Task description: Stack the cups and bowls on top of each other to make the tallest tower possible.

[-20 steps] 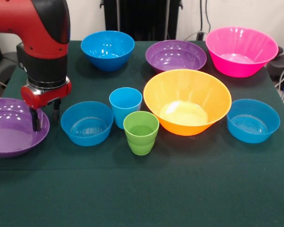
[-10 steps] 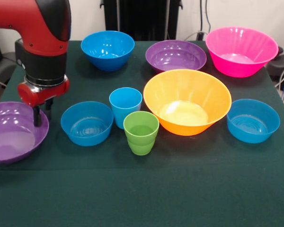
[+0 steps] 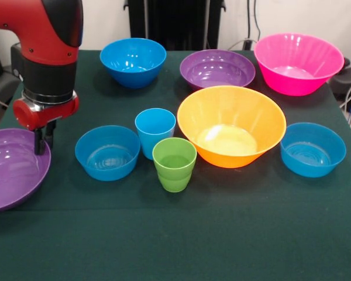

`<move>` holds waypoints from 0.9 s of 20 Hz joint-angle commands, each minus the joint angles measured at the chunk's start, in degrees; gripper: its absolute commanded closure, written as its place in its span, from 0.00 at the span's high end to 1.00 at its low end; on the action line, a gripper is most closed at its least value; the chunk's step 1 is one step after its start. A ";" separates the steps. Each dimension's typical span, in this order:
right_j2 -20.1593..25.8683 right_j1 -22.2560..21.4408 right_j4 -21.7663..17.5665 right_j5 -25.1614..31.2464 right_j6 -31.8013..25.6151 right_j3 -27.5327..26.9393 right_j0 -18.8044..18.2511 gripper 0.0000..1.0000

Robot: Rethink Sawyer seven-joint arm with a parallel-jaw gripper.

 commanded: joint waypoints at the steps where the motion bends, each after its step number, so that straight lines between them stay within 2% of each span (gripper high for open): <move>1: -3.20 1.30 -1.70 1.41 -7.88 0.27 2.52 0.00; 7: -4.19 -4.29 -1.99 -2.34 -2.44 4.59 2.27 0.00; 18: -4.18 -5.39 -1.18 -3.91 -1.28 6.34 1.37 0.00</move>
